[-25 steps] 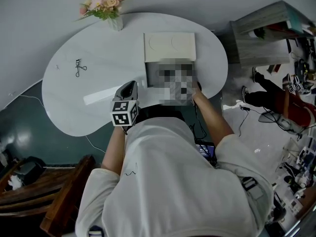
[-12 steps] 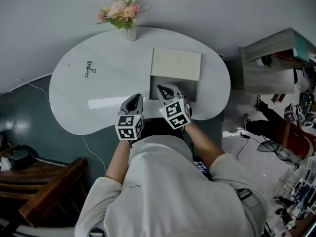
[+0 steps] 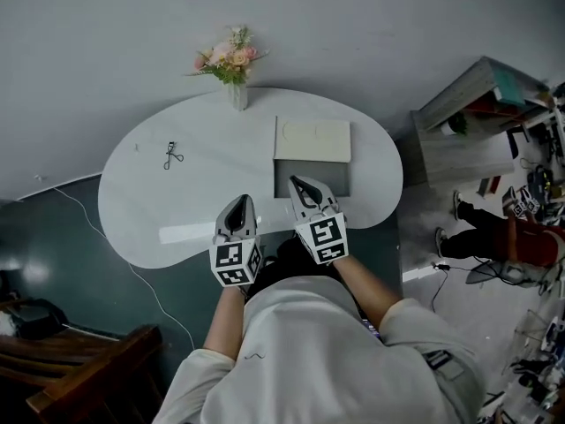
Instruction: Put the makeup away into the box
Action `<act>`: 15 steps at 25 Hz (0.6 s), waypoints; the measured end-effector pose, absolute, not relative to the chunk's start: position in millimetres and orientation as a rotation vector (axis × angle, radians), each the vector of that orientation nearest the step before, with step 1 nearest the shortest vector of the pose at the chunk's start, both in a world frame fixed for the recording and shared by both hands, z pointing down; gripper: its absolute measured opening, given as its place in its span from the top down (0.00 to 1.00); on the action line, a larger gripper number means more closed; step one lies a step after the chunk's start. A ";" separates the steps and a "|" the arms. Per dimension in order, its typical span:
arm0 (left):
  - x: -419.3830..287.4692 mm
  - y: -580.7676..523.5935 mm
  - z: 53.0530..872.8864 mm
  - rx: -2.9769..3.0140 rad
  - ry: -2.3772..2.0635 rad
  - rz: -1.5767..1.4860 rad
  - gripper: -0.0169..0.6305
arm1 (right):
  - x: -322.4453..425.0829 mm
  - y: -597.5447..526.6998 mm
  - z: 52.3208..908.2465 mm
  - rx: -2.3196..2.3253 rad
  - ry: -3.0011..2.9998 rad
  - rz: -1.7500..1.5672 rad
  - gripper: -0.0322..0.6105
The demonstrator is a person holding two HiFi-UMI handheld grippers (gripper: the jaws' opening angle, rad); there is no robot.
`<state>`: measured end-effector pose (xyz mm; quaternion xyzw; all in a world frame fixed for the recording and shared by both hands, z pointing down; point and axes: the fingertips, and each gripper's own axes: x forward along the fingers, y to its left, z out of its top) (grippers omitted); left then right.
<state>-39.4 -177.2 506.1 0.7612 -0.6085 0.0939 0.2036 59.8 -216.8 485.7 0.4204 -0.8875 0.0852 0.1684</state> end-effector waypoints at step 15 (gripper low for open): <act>-16.6 -133.0 377.9 2.326 -1.871 0.069 0.95 | 105.7 -169.4 359.9 1.362 -2.655 -0.021 0.95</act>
